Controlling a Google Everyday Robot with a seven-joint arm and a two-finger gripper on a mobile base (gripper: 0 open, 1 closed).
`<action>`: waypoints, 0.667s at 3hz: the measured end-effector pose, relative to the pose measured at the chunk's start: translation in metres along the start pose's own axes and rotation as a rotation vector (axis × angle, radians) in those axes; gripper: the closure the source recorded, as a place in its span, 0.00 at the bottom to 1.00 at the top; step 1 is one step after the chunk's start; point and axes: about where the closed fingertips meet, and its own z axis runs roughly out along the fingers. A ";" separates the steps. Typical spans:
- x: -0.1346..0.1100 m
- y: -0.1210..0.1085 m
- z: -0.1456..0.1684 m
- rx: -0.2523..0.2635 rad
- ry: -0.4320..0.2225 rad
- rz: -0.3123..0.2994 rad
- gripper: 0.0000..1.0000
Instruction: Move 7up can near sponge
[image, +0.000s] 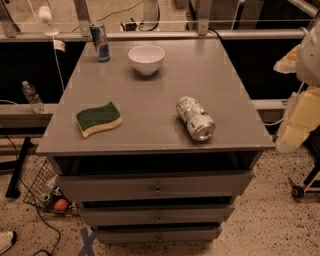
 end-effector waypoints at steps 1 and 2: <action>0.000 0.000 0.000 0.000 0.000 0.000 0.00; -0.015 -0.008 0.015 -0.004 -0.011 0.036 0.00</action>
Offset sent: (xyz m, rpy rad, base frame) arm 0.0563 0.0520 -0.0382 0.0793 0.0447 -0.1140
